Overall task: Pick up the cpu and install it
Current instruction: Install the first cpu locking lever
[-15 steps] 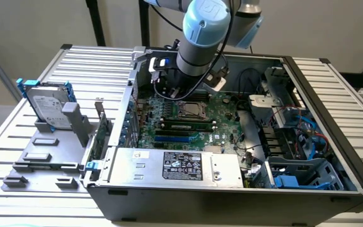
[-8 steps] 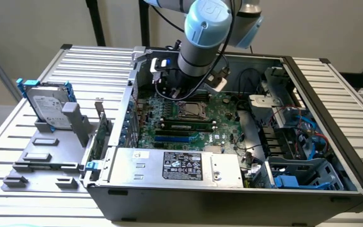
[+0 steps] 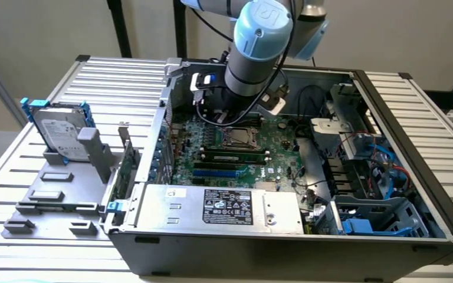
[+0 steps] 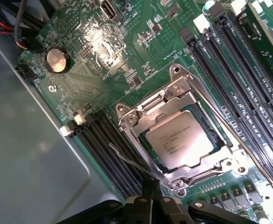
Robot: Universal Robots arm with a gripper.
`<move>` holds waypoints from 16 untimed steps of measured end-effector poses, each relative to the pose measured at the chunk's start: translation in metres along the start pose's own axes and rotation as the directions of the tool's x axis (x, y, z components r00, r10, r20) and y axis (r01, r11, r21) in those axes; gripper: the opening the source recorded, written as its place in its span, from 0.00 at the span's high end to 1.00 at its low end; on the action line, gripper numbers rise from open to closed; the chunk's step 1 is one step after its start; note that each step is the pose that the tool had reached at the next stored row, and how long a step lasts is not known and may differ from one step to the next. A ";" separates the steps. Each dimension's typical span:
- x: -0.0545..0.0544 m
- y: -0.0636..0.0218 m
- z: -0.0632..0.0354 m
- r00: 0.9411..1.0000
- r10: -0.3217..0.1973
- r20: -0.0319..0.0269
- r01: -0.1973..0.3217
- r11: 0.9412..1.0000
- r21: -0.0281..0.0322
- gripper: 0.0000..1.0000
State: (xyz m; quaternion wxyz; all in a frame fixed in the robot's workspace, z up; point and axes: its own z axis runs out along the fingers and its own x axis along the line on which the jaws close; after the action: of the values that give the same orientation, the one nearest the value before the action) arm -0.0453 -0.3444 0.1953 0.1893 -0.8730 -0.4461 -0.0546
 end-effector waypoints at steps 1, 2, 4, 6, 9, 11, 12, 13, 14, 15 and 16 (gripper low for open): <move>0.001 0.0010 0.0002 1.000 0.000 0.000 0.000 1.000 0.000 0.89; 0.002 0.0021 0.0004 1.000 0.000 0.000 0.000 1.000 0.000 0.89; 0.003 0.0045 0.0007 1.000 0.000 0.000 0.000 1.000 0.000 0.89; 0.005 0.0067 0.0007 1.000 0.000 0.000 0.000 1.000 0.000 0.89; 0.006 0.0088 0.0009 1.000 0.000 0.000 0.000 1.000 0.000 0.89; 0.007 0.0098 0.0010 1.000 0.000 0.001 0.000 1.000 -0.001 0.89; 0.008 0.0102 0.0010 1.000 0.000 0.001 0.000 1.000 -0.001 0.89; 0.008 0.0107 0.0011 1.000 0.000 0.002 0.000 1.000 -0.001 0.89; 0.008 0.0111 0.0012 1.000 0.000 0.002 0.000 1.000 -0.002 0.89; 0.009 0.0114 0.0014 1.000 0.000 0.003 0.000 1.000 -0.002 0.89; 0.009 0.0117 0.0015 1.000 0.000 0.004 0.000 1.000 -0.003 0.89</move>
State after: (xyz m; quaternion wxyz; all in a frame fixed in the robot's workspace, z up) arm -0.0308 -0.3434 0.1929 0.1872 -0.8735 -0.4462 -0.0536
